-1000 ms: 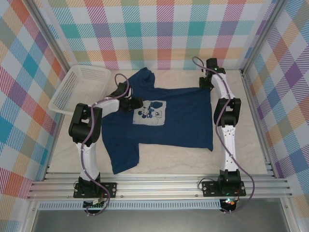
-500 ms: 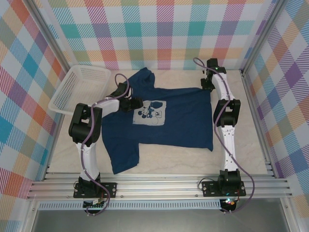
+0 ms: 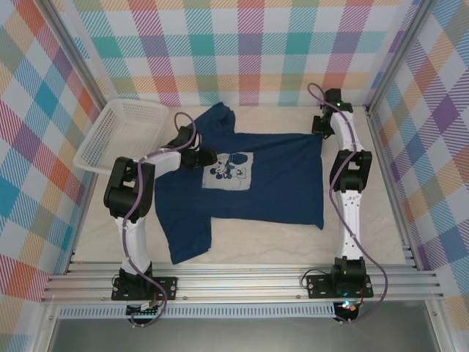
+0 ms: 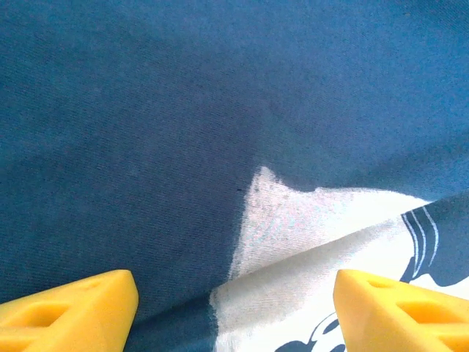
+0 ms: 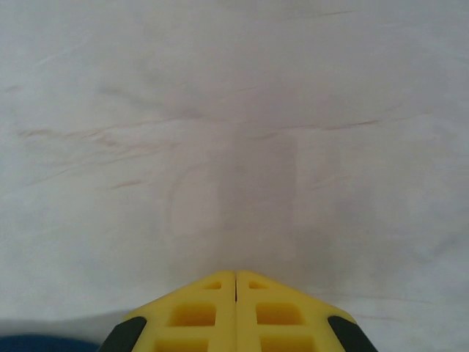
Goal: Fold the inside-out t-shirt
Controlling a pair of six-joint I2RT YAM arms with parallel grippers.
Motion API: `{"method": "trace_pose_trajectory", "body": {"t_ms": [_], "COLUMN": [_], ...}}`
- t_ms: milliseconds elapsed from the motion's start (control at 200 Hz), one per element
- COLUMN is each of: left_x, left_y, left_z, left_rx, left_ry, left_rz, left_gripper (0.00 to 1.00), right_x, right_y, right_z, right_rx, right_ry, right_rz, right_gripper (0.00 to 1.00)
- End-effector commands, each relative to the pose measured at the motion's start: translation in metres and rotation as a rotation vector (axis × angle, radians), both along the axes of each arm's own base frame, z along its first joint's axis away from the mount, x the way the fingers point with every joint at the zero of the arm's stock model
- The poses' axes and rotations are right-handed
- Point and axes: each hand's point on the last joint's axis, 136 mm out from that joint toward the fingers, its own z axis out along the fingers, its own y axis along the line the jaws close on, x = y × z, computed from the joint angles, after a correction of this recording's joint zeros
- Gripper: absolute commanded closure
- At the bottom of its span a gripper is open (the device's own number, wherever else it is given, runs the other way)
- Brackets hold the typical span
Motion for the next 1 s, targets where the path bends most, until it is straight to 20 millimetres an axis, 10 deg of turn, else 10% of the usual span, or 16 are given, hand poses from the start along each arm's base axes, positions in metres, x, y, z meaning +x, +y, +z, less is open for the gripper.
{"method": "trace_pose_trajectory", "body": {"t_ms": [0,610,995], "left_x": [-0.055,-0.055,-0.051], "left_y": [0.018,0.017,0.009], "left_z": [-0.061,-0.066,-0.055], "left_rx": [0.062,0.047,0.001], "left_ry": [0.254,0.261,0.251], "left_rz": [0.004,-0.004,-0.009], "left_gripper": [0.27,0.27,0.27], "right_x": [0.016,0.012,-0.035], "right_y": [-0.029,-0.058,0.021], "right_z": [0.056,0.09,0.086], "right_rx": [0.067,0.139,0.166], "right_ry": [-0.151,-0.2,-0.098], "right_rz": [-0.126,-0.199,0.026], "right_gripper": [0.99,0.75,0.58]}}
